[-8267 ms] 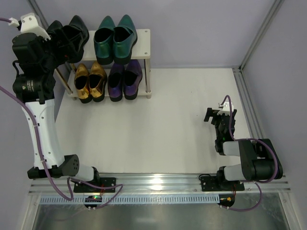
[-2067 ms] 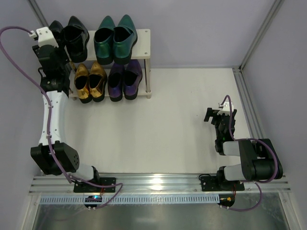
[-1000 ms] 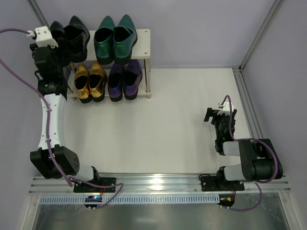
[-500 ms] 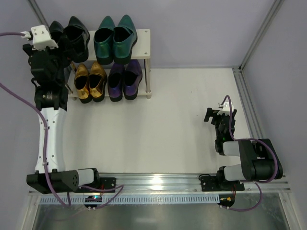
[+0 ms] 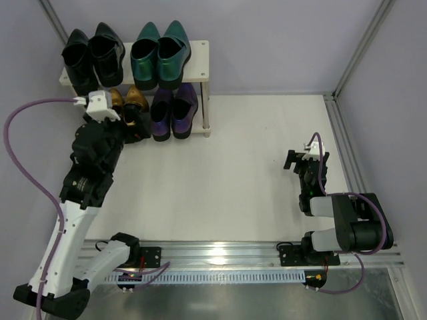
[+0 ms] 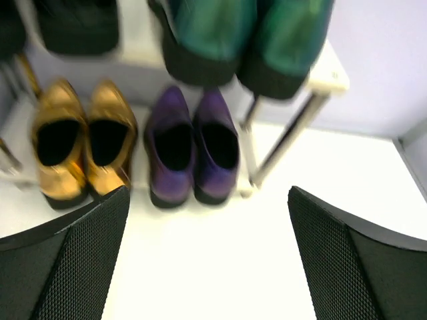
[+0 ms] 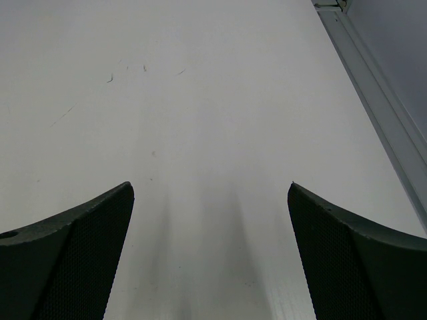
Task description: Place and organize the shoes onto the shoe shelf
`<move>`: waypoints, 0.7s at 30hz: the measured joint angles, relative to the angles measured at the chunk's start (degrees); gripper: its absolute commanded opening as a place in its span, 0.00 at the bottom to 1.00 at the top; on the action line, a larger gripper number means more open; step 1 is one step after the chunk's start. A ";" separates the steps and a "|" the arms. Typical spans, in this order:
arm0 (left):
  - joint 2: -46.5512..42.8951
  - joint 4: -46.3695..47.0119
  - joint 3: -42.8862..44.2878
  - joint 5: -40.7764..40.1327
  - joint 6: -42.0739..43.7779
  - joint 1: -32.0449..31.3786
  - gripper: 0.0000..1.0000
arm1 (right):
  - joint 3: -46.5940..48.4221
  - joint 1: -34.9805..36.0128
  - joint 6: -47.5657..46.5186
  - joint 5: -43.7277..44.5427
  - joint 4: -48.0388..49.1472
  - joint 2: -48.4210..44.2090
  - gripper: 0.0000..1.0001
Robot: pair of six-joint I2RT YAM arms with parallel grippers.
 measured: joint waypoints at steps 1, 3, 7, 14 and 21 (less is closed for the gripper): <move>-0.26 -0.50 -1.49 0.02 -0.98 -1.20 0.97 | 0.00 0.00 0.00 0.00 0.00 0.00 0.97; -0.42 -1.42 -4.98 0.07 -2.80 -4.57 0.97 | 0.00 0.00 0.00 0.00 0.00 0.00 0.97; 0.50 -3.41 -10.12 -0.48 -4.70 -13.14 1.00 | 0.00 0.00 0.00 0.00 0.00 0.00 0.97; 2.08 -6.71 -7.93 0.04 -7.21 -22.03 1.00 | 0.00 0.00 0.00 0.00 0.00 0.00 0.97; 5.92 -13.09 -2.89 2.67 -8.52 -24.35 1.00 | 0.00 0.00 0.00 0.00 0.00 0.00 0.97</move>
